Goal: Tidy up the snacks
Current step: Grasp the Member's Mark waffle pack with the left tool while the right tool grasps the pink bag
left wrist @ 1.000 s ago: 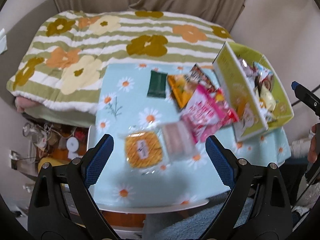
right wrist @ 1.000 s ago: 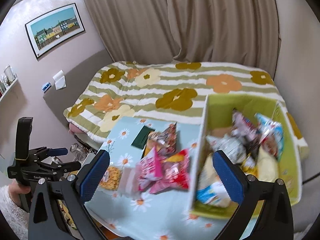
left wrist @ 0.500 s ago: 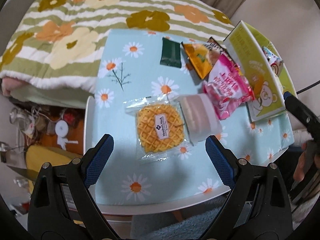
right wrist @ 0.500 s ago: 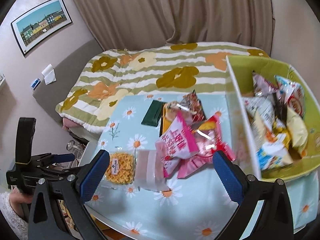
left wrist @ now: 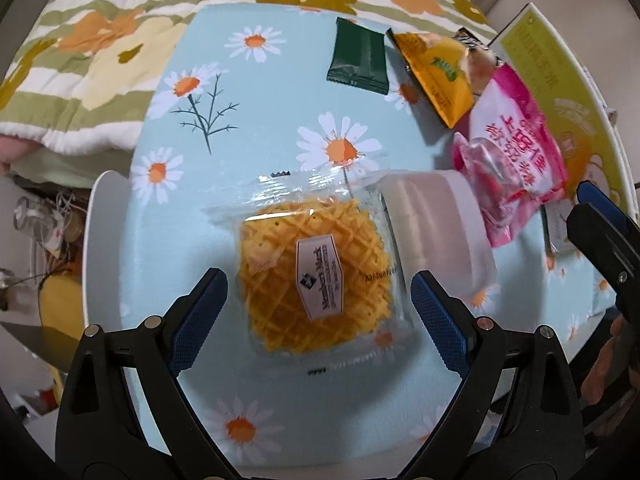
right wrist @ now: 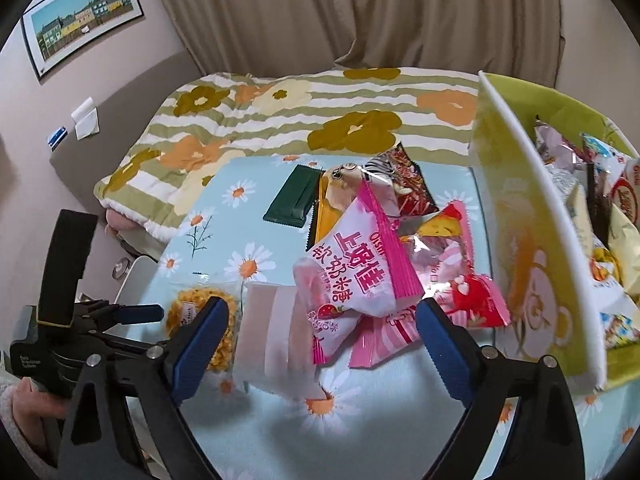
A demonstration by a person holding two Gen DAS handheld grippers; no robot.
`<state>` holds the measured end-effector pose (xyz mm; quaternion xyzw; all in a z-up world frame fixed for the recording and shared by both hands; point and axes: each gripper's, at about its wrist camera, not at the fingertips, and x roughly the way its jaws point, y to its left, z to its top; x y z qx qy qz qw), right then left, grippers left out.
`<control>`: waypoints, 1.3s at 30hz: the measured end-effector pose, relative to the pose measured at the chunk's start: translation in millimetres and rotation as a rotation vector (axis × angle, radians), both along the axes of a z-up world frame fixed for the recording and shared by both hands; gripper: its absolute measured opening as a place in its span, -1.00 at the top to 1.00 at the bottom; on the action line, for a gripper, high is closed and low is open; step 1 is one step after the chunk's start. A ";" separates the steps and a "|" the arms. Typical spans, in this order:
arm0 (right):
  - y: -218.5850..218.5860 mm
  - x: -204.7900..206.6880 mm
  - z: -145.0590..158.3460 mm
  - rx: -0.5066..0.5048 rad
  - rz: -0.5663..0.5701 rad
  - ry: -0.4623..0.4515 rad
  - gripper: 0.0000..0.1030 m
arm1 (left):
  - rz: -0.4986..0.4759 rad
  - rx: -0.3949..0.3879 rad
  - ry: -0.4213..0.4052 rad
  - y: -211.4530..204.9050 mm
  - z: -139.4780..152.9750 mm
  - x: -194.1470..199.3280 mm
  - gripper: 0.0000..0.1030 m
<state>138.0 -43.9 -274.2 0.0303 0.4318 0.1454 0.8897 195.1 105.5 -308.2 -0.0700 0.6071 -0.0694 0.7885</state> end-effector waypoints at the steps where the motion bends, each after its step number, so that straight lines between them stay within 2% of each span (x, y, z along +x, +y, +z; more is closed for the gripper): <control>1: 0.9 2.2 -2.2 -0.004 0.004 0.002 -0.76 | 0.007 0.000 0.001 0.1 -1.6 1.9 -0.80; 7: 2.7 13.1 -9.7 -0.032 0.023 -0.006 -0.76 | 0.048 0.012 0.026 0.4 -12.5 11.1 -0.80; 12: 11.3 16.1 -8.8 -0.119 0.052 -0.050 -0.71 | 0.054 0.027 0.028 -2.9 -16.9 11.5 -0.79; 17: 5.3 20.7 -5.1 -0.129 0.025 -0.078 -0.71 | 0.043 0.062 0.016 -8.6 -15.8 10.2 -0.59; 21: 0.8 26.6 -4.7 -0.131 0.025 -0.079 -0.71 | 0.045 0.062 0.011 -11.2 -14.4 7.6 -0.55; 28: -3.1 42.0 -15.3 -0.107 0.065 -0.029 -0.71 | 0.046 0.059 0.008 -10.8 -12.0 5.0 -0.48; 37: 7.9 51.6 -18.2 -0.155 0.135 -0.063 -0.71 | 0.086 0.043 0.002 -0.1 -7.5 0.4 -0.45; 39: 11.5 48.8 -17.9 -0.164 0.160 -0.071 -0.58 | 0.095 0.041 -0.002 2.7 -5.2 -1.3 -0.45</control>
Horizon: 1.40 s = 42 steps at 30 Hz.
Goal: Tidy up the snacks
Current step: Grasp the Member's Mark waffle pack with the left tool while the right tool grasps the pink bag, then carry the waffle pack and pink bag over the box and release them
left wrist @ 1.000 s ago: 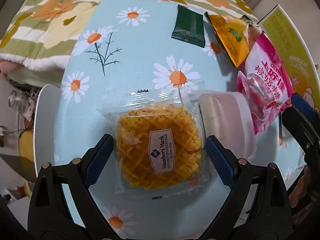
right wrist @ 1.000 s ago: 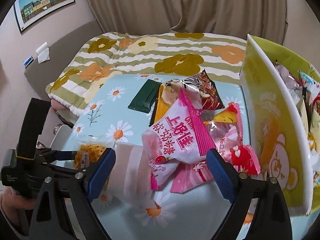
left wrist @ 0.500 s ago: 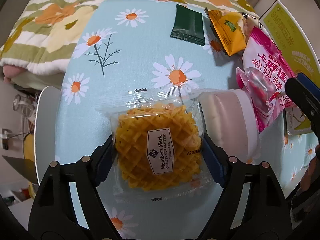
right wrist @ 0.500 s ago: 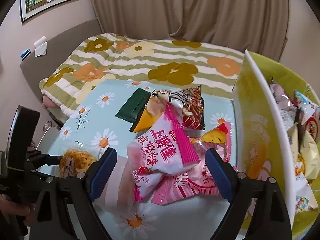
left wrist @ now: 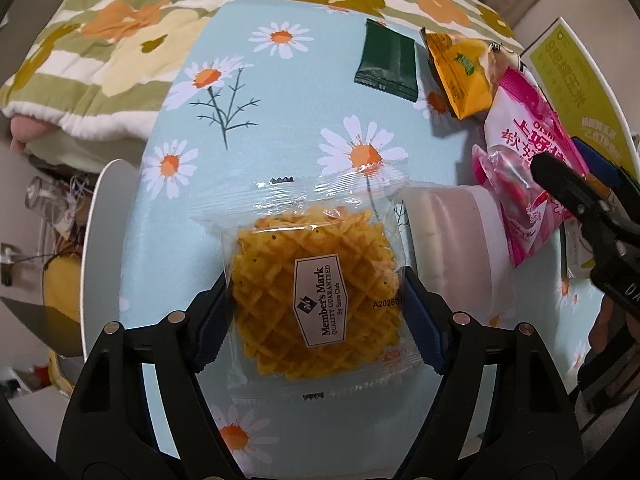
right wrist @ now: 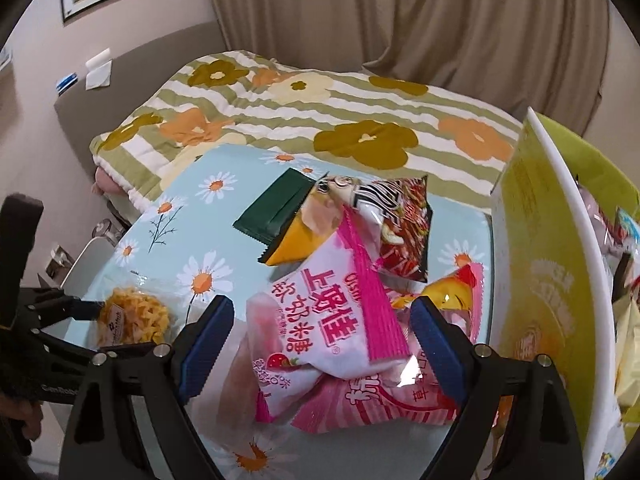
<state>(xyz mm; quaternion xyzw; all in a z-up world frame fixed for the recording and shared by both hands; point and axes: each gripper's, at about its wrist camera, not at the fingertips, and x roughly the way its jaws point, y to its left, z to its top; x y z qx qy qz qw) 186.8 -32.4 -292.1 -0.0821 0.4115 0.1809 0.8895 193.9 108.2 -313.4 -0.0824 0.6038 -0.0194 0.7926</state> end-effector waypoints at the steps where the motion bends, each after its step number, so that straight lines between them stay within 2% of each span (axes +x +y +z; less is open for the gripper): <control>1: 2.6 -1.2 -0.5 -0.008 0.012 0.000 -0.44 | 0.005 -0.001 -0.002 0.0 1.2 -0.4 -0.45; 10: 8.3 10.7 -18.0 -0.044 0.055 0.058 -0.43 | 0.033 -0.010 -0.017 5.5 9.2 -2.9 -0.45; 18: 8.2 6.9 -17.4 -0.038 0.085 0.067 0.17 | 0.036 -0.013 -0.020 6.6 12.6 -6.7 -0.45; 20: 8.4 2.7 -13.6 -0.045 0.080 0.049 0.43 | 0.036 -0.013 -0.029 7.3 16.3 -9.1 -0.45; 23: 5.6 -1.0 -5.2 -0.034 0.062 0.034 0.51 | 0.037 -0.013 -0.048 9.8 25.6 -11.7 -0.45; 34: 1.9 -18.3 19.0 0.014 0.044 -0.008 0.64 | 0.032 -0.020 -0.107 18.9 54.2 -20.3 -0.45; 42: -16.8 -29.9 68.1 0.079 -0.012 -0.087 0.64 | -0.013 -0.031 -0.173 11.5 89.1 -17.2 -0.45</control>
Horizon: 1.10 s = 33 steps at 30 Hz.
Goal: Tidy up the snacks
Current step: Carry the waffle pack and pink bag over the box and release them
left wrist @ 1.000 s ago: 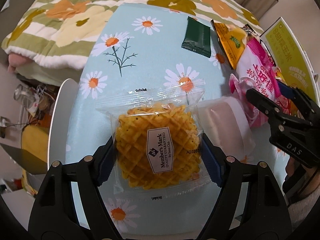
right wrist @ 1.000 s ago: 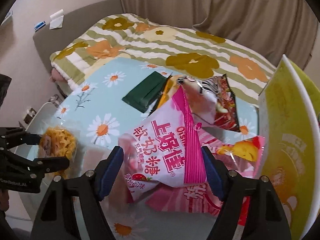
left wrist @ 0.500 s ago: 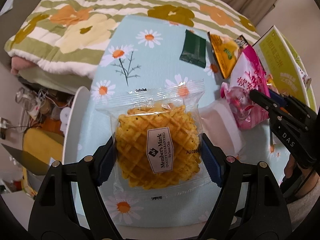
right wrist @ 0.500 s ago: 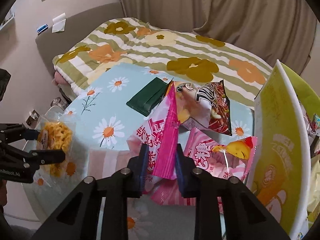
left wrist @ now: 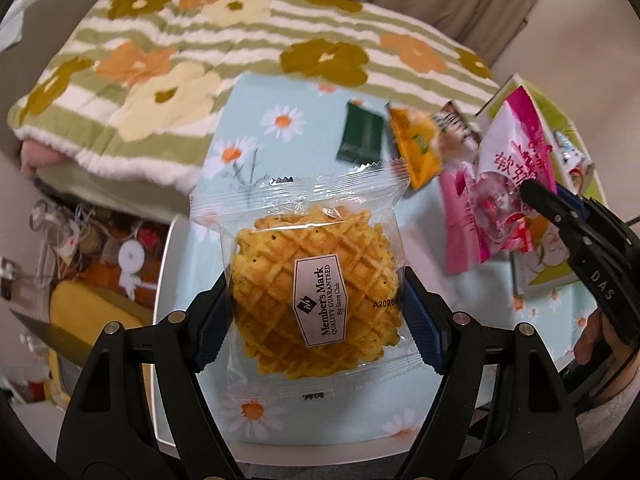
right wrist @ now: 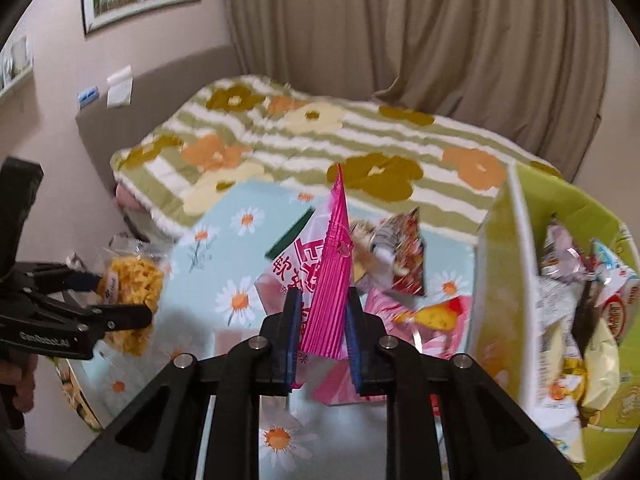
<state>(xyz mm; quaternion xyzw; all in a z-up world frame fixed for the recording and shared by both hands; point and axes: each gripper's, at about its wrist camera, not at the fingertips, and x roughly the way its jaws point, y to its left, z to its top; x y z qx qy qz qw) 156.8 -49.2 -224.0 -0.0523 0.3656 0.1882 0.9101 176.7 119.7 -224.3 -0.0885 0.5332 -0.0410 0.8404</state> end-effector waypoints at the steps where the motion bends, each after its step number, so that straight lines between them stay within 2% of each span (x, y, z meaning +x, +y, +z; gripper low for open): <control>1: -5.4 -2.6 9.2 0.012 -0.018 -0.014 0.64 | -0.012 0.000 -0.014 -2.7 6.7 1.4 -0.45; 8: -52.5 -25.7 65.3 0.067 -0.137 -0.098 0.64 | -0.141 -0.024 -0.132 -40.4 67.6 20.5 -0.45; 12: -97.2 -42.7 90.3 0.083 -0.206 -0.133 0.64 | -0.225 -0.034 -0.193 -86.9 100.3 29.7 -0.45; 17: -160.7 -59.7 104.8 0.066 -0.261 -0.156 0.64 | -0.304 -0.059 -0.222 -162.2 121.2 35.1 -0.45; 21: -205.9 -66.3 106.6 0.046 -0.278 -0.149 0.64 | -0.336 -0.096 -0.212 -224.2 122.6 38.8 -0.45; 27: -264.6 -63.8 94.5 0.050 -0.280 -0.107 0.64 | -0.364 -0.108 -0.159 -307.9 102.9 49.7 -0.45; 33: -296.6 -60.8 80.6 0.076 -0.261 -0.070 0.64 | -0.374 -0.057 -0.098 -360.7 76.1 60.9 -0.50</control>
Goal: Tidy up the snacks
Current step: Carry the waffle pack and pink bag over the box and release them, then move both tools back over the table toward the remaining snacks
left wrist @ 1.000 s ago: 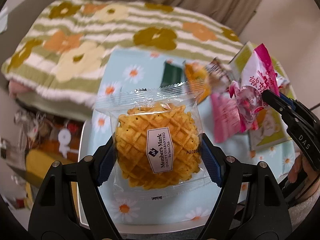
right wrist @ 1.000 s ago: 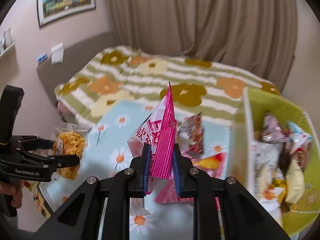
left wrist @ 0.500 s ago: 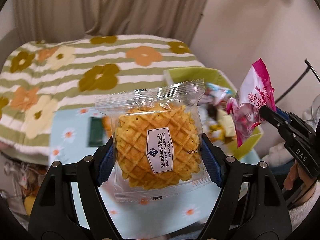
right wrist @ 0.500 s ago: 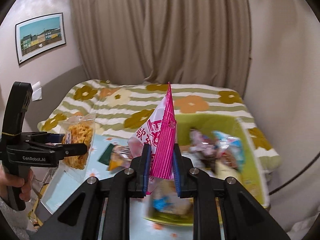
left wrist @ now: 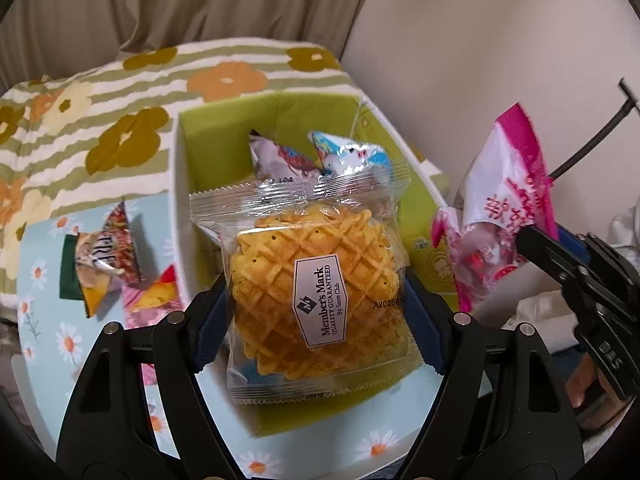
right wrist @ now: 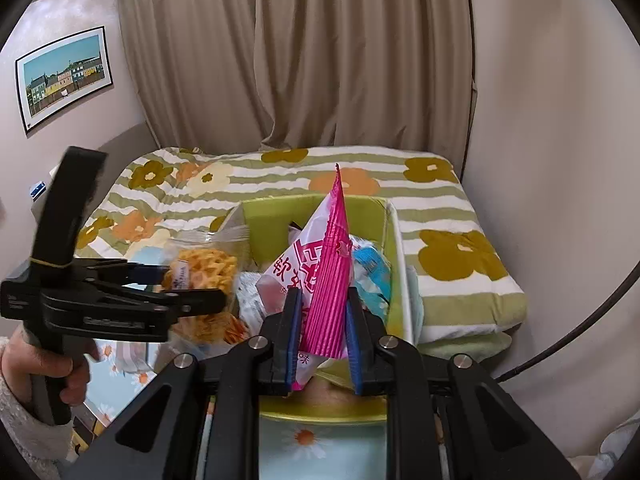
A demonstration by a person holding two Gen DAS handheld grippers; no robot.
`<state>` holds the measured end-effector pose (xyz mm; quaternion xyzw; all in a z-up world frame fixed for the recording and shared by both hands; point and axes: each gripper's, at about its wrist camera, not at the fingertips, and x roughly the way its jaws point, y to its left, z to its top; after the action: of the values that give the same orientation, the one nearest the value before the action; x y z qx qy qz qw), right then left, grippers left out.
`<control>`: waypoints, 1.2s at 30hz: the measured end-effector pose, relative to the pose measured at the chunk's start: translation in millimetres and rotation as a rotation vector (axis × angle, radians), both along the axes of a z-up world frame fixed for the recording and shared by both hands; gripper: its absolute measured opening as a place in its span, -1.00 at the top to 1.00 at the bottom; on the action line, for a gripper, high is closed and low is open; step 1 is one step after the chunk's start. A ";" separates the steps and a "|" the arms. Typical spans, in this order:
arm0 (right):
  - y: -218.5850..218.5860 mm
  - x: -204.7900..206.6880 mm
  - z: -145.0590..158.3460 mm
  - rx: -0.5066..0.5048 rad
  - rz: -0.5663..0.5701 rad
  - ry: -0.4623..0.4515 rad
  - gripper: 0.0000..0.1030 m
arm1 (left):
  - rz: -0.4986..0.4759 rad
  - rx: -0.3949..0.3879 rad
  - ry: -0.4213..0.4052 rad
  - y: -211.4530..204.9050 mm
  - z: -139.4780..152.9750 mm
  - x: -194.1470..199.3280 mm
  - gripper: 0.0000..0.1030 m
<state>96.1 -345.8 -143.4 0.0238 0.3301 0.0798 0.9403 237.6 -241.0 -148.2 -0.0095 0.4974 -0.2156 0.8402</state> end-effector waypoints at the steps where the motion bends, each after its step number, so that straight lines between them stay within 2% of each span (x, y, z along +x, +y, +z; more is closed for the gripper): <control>1: -2.9 0.2 -1.5 0.007 0.002 0.005 0.64 | 0.000 0.009 0.016 -3.8 -4.5 2.6 -0.60; 2: -6.6 0.8 -3.4 0.015 0.004 0.010 0.64 | 0.003 0.019 0.027 -7.9 -8.1 4.0 -0.81; 4: -11.8 0.5 -6.3 0.023 0.006 0.016 0.64 | 0.007 0.036 0.023 -11.4 -10.9 5.5 -1.00; 8: -19.0 -1.6 -10.3 0.045 0.012 0.027 0.64 | 0.027 0.077 0.025 0.4 -15.7 0.7 -1.00; 11: -18.7 -1.0 -13.0 0.048 0.030 0.031 0.64 | 0.042 0.046 0.020 16.3 -14.9 -11.1 -1.00; 21: -7.4 16.9 -23.4 0.083 0.084 0.072 0.63 | 0.141 0.019 -0.023 53.1 -2.0 -21.7 -1.00; 24: -5.8 21.4 -31.3 0.079 0.082 0.103 0.37 | 0.160 0.015 -0.031 58.7 0.1 -23.8 -1.00; 25: -6.7 21.8 -32.6 0.084 0.076 0.110 -0.04 | 0.165 0.018 -0.034 60.0 0.4 -24.9 -1.00; 26: -8.3 21.4 -32.8 0.093 0.070 0.110 -0.53 | 0.170 0.021 -0.038 62.0 1.1 -27.2 -1.00; 28: -11.7 17.6 -30.6 0.111 0.060 0.090 -0.99 | 0.179 0.026 -0.049 66.4 3.4 -32.6 -1.00; 33: -7.7 7.2 -24.9 0.077 0.069 0.045 -0.99 | 0.219 0.029 -0.060 86.7 6.5 -49.6 -1.00; 36: -3.9 3.7 -23.1 0.088 0.091 0.050 -0.99 | 0.252 0.034 -0.067 101.5 9.0 -61.3 -1.00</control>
<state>99.8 -349.7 -166.5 0.0520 0.3502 0.1364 0.9252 176.3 -139.5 -139.2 -0.0503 0.4673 -0.1001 0.8770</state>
